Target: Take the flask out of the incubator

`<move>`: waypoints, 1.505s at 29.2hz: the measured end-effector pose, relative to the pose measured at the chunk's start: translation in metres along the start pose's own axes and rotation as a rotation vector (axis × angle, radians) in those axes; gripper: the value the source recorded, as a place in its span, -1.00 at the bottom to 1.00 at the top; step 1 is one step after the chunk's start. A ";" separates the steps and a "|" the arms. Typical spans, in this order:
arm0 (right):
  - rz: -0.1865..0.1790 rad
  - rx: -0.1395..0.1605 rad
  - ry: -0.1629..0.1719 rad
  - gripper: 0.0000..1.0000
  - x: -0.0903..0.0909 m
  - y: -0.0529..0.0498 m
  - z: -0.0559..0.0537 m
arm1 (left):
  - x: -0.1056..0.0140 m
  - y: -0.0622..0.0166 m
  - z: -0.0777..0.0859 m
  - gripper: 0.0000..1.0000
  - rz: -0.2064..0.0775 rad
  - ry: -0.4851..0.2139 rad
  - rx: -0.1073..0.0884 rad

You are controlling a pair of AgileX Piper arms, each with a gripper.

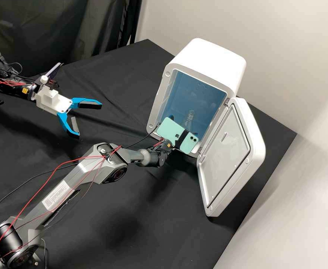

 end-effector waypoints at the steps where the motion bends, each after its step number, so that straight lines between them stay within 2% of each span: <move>1: 0.000 0.000 0.000 -1.00 0.000 0.000 0.000 | 0.000 -0.0001 0.001 1.00 0.000 -0.002 0.000; 8: 0.000 0.000 0.000 -1.00 0.000 0.000 0.000 | -0.001 0.0023 0.002 1.00 0.008 -0.006 0.002; 44: -0.002 0.002 0.009 -1.00 0.002 -0.003 0.003 | -0.001 0.0019 0.004 1.00 0.005 -0.011 0.002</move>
